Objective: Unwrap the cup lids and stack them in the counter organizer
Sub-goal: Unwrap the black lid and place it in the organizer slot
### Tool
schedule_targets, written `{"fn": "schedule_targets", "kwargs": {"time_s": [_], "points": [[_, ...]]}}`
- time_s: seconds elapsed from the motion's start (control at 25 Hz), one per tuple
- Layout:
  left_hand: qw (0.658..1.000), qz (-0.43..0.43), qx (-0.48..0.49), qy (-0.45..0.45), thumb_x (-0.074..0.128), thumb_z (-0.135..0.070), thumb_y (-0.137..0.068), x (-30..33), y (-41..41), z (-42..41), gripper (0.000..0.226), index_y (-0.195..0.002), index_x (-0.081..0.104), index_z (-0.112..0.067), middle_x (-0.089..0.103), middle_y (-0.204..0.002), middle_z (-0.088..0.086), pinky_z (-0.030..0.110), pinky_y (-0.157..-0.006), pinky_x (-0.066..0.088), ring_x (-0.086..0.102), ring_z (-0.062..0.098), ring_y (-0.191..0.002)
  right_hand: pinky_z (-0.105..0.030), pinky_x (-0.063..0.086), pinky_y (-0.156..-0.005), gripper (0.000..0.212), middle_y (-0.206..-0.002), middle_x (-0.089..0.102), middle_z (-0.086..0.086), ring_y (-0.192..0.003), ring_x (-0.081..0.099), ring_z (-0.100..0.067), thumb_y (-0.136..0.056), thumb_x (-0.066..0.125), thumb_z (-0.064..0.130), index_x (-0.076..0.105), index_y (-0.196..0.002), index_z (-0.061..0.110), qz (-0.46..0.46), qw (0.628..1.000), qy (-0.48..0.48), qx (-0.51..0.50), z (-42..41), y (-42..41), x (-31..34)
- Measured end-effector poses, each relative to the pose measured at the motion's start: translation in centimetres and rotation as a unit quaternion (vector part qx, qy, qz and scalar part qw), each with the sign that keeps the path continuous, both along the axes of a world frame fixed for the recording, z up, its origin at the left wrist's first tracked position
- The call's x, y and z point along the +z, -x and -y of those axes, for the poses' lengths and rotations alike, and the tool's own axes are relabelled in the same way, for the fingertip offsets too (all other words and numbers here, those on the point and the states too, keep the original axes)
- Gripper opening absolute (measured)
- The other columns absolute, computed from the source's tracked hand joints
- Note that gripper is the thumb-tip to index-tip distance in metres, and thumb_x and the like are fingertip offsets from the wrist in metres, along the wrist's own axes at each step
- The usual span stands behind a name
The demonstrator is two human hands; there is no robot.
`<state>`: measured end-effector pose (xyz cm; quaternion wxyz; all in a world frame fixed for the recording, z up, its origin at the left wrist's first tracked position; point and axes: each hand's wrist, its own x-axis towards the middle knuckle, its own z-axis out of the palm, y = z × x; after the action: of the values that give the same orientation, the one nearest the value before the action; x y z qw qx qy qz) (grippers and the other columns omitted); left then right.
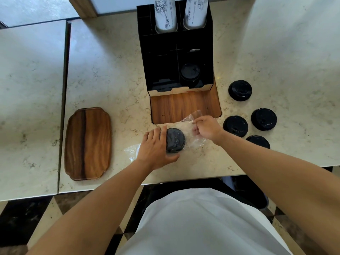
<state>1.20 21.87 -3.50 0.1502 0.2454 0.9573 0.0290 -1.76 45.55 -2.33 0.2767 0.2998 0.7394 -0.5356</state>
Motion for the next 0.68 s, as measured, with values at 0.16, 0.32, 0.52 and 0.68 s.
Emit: {"fn": "schedule_targets", "kwargs": {"time_s": [0.16, 0.32, 0.52, 0.68], "points": [[1.0, -0.01, 0.002, 0.016, 0.044, -0.087, -0.07, -0.35, -0.25, 0.86, 0.118, -0.153, 0.025, -0.005, 0.048, -0.141, 0.014, 0.048, -0.113, 0.034, 0.045, 0.033, -0.127, -0.024, 0.06, -0.053, 0.025, -0.095, 0.073, -0.02, -0.071, 0.076, -0.026, -0.102, 0.045, -0.003, 0.067, -0.113, -0.008, 0.074, 0.988, 0.105, -0.081, 0.14, 0.19, 0.89], [1.0, -0.024, 0.015, 0.009, 0.038, -0.084, -0.073, -0.47, -0.38, 1.06, 0.112, -0.149, 0.033, -0.001, 0.053, -0.131, 0.015, 0.048, -0.107, 0.04, 0.05, 0.033, -0.118, -0.026, 0.063, -0.061, 0.017, -0.104, 0.075, -0.025, -0.088, 0.079, -0.028, -0.098, 0.054, -0.01, 0.069, -0.107, -0.01, 0.111, 0.972, 0.189, -0.088, -0.56, 0.15, 0.76], [0.999, -0.035, 0.01, 0.009, 0.038, -0.081, -0.076, -0.54, -0.42, 0.87, 0.102, -0.141, 0.042, -0.002, 0.057, -0.125, 0.015, 0.047, -0.099, 0.042, 0.053, 0.033, -0.111, -0.026, 0.064, -0.06, 0.008, -0.092, 0.079, -0.02, -0.088, 0.079, -0.027, -0.093, 0.068, 0.0, 0.075, -0.095, -0.002, 0.117, 0.973, 0.195, -0.036, -0.02, 0.62, 0.63], [0.999, -0.035, 0.015, -0.002, 0.04, -0.081, -0.076, -0.77, -0.32, 0.97, 0.099, -0.138, 0.044, -0.004, 0.058, -0.123, 0.013, 0.046, -0.097, 0.043, 0.053, 0.032, -0.108, -0.02, 0.06, -0.066, 0.021, -0.098, 0.079, -0.014, -0.083, 0.078, -0.015, -0.087, 0.076, 0.003, 0.075, -0.108, -0.001, 0.12, 0.973, 0.197, 0.023, 0.24, 0.78, 0.58]]}}
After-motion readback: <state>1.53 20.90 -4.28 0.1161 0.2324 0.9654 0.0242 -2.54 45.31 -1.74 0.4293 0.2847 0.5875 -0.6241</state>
